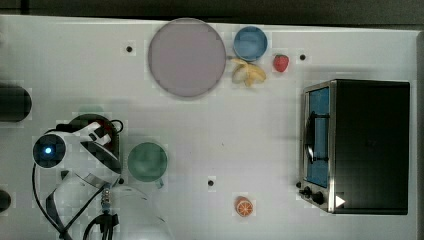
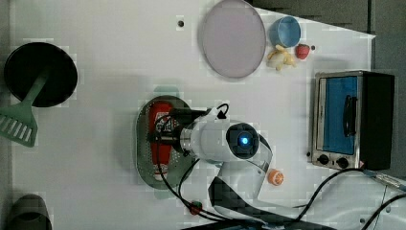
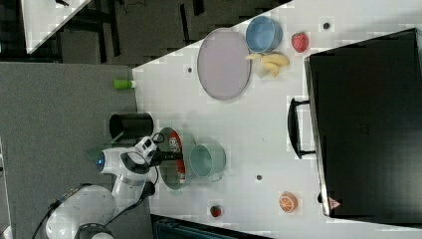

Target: Pick ketchup from strainer and place it on the table

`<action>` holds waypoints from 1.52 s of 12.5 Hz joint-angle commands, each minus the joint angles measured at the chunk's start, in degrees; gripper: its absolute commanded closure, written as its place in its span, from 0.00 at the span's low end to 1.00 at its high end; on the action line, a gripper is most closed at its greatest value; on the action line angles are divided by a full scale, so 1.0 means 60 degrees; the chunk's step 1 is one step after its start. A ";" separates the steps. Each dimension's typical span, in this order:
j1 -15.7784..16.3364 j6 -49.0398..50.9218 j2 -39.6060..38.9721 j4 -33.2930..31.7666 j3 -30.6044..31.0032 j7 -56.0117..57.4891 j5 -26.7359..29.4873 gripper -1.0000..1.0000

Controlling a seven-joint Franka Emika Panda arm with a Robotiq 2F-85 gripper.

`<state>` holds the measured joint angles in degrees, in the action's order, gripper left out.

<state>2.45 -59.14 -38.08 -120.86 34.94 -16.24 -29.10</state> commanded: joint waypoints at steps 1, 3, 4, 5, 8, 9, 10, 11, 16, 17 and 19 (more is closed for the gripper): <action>0.0082 0.0412 0.1061 0.0163 0.0517 -0.0535 0.0072 0.40; -0.0094 0.1201 0.1954 0.0221 0.0916 -0.0536 0.0954 0.40; -0.0194 0.1499 0.2367 0.0314 0.1061 -0.0535 0.1597 0.40; -0.0278 0.1758 0.2739 0.0470 0.1151 -0.0511 0.2224 0.40; -0.0535 0.3198 0.3431 0.1360 0.1161 -0.0248 0.3241 0.40; -0.0668 0.3918 0.3483 0.1795 0.1131 -0.0129 0.3265 0.40; -0.0800 0.4623 0.3468 0.2271 0.1056 -0.0077 0.3264 0.40; -0.0929 0.5254 0.3435 0.2719 0.0964 0.0047 0.3265 0.40; -0.1494 0.6895 0.2956 0.4372 -0.0175 0.1464 0.3246 0.40; -0.1590 0.6855 0.2933 0.4441 -0.0555 0.1732 0.3227 0.40; -0.1737 0.6789 0.2938 0.4452 -0.1385 0.2300 0.3034 0.40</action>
<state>-4.52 -19.60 -19.49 -94.73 28.90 -7.64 -10.56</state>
